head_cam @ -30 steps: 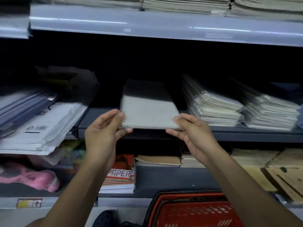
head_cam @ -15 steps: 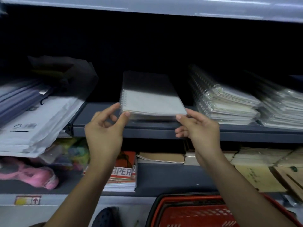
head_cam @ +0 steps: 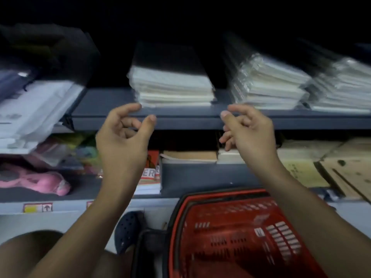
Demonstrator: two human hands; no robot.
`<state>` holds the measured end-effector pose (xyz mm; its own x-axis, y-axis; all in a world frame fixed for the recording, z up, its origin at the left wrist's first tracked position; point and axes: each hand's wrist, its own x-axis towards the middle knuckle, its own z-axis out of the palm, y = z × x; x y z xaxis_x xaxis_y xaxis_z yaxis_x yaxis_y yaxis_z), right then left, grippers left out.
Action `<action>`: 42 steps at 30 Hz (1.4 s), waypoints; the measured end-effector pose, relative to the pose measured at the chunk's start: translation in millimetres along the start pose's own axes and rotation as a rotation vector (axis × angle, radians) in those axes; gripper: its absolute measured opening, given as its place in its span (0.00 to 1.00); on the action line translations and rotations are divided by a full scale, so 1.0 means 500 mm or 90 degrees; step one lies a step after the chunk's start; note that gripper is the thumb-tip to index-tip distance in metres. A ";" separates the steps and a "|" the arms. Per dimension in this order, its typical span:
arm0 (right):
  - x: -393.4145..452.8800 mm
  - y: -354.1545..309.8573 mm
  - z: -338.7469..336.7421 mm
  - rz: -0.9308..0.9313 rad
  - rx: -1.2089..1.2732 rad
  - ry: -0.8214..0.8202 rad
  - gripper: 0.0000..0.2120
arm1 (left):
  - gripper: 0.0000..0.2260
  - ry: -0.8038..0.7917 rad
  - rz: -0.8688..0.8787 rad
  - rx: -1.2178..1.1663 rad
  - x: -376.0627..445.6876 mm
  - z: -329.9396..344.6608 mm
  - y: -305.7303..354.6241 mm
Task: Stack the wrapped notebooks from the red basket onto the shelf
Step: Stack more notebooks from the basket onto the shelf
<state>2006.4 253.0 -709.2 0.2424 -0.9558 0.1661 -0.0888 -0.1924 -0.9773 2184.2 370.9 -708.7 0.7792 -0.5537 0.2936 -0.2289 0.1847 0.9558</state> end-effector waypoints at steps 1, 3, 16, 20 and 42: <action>-0.027 0.022 -0.027 0.008 -0.040 -0.015 0.01 | 0.09 -0.045 -0.021 0.005 -0.042 0.006 -0.013; -0.089 0.085 -0.082 0.055 -0.152 -0.082 0.05 | 0.09 -0.145 -0.088 0.040 -0.124 0.025 -0.049; -0.373 0.399 -0.261 0.564 -0.519 -0.351 0.16 | 0.13 -0.576 -0.518 0.545 -0.480 0.073 -0.310; -0.407 0.418 -0.256 0.592 -0.474 -0.344 0.20 | 0.16 -0.579 -0.514 0.623 -0.495 0.060 -0.315; -0.377 0.306 -0.254 0.665 -0.036 0.062 0.07 | 0.16 -0.351 -0.649 0.363 -0.460 0.057 -0.239</action>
<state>1824.6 375.5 -873.4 -0.0593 -0.6662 -0.7434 -0.2546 0.7302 -0.6340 2015.7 453.2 -889.9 0.4374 -0.5242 -0.7307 0.0020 -0.8119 0.5837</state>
